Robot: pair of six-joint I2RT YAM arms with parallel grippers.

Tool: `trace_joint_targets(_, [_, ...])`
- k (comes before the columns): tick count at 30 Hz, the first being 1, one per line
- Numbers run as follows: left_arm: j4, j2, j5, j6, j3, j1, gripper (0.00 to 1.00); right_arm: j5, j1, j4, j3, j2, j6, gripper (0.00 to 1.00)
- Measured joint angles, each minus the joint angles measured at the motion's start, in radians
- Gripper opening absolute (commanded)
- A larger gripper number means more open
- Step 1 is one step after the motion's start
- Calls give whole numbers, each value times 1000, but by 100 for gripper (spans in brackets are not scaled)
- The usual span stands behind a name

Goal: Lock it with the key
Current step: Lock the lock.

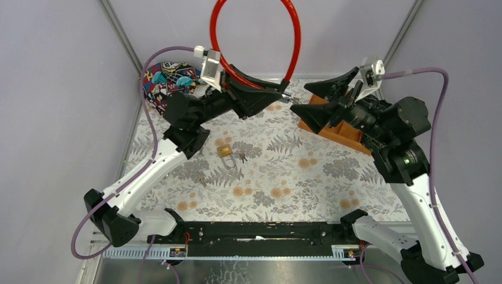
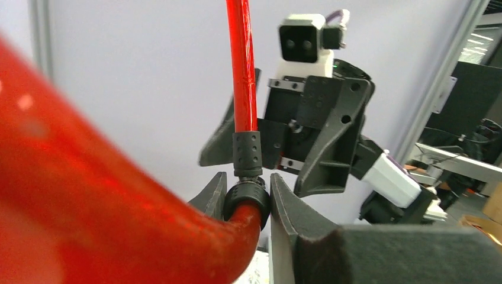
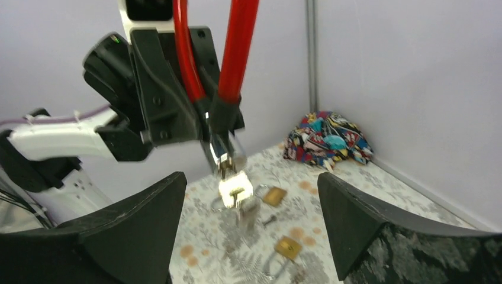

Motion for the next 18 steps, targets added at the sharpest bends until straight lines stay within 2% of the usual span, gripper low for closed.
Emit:
trace_joint_targets(4, [28,-63,-26,22,-64,36,0,26,0,-168,37,-53,-135,88])
trace_joint_targets(8, [58,-134,-37,62,-135,42,0,45,0,-242,40,-102,-260,90])
trace_joint_targets(10, [79,-167,-37,90,-169,43,0,42,0,-275,75,-98,-267,88])
trace_joint_targets(14, [123,-216,-41,143,-229,43,0,-23,0,-234,182,-2,-128,86])
trace_joint_targets(18, [167,-242,-47,172,-270,43,0,-42,0,-143,166,61,122,77])
